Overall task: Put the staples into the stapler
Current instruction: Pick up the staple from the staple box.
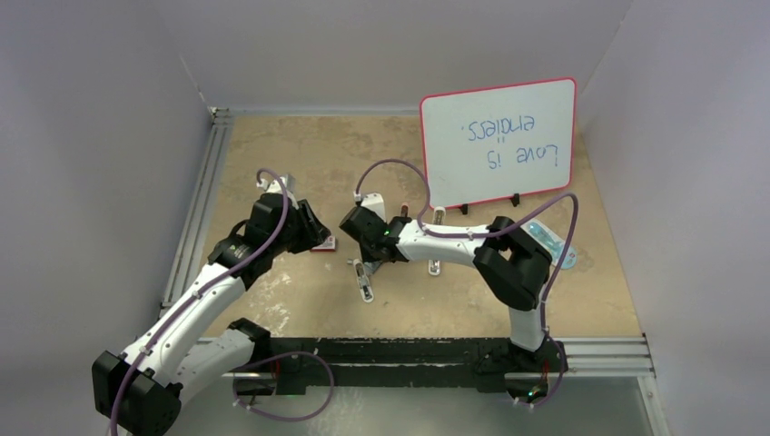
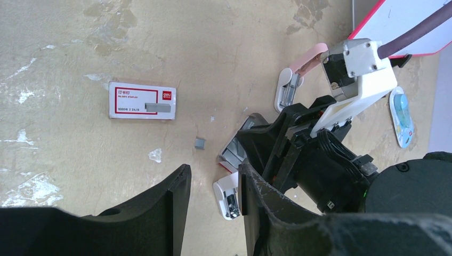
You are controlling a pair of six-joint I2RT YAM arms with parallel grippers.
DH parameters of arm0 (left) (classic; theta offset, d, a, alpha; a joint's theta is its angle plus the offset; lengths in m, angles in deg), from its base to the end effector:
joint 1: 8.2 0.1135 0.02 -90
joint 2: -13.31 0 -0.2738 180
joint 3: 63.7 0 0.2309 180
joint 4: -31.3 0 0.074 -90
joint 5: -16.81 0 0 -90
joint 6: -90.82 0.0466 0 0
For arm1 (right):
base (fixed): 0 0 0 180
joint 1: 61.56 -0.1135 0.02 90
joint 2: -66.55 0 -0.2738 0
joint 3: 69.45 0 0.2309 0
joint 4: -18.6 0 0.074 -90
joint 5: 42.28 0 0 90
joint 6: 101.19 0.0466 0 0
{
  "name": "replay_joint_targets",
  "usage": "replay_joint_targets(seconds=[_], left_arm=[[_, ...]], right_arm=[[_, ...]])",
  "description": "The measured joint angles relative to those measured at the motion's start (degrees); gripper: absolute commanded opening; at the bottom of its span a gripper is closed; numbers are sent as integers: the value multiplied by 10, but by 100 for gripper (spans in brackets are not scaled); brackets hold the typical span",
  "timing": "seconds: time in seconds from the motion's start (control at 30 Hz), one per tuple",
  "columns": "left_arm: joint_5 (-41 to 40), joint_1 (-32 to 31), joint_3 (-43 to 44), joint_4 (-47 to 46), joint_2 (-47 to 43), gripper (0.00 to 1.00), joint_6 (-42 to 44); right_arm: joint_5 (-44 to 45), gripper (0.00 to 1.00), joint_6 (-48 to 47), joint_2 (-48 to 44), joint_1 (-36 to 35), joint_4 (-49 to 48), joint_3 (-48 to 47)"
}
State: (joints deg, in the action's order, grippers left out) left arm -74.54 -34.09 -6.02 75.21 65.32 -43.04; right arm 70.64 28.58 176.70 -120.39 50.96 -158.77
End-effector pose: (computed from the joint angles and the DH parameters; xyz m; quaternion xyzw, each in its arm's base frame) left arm 0.1588 -0.0758 0.2775 -0.1456 0.8878 -0.2409 0.3641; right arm 0.2227 0.3330 0.1948 -0.0921 0.9275 0.1117 0.3447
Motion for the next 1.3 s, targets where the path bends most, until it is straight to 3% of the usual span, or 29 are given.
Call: replay_joint_targets(seconds=[0.73,1.17,1.3], left_arm=[[0,0,0,0,0,38,0],[0,0,-2,0,2,38,0],[0,0,-3,0,2,38,0]], right_arm=[[-15,29,12,-19,0,4,7],[-31,23,17,-29,0,5,34],[-34,27,19,-33,0,6,37]])
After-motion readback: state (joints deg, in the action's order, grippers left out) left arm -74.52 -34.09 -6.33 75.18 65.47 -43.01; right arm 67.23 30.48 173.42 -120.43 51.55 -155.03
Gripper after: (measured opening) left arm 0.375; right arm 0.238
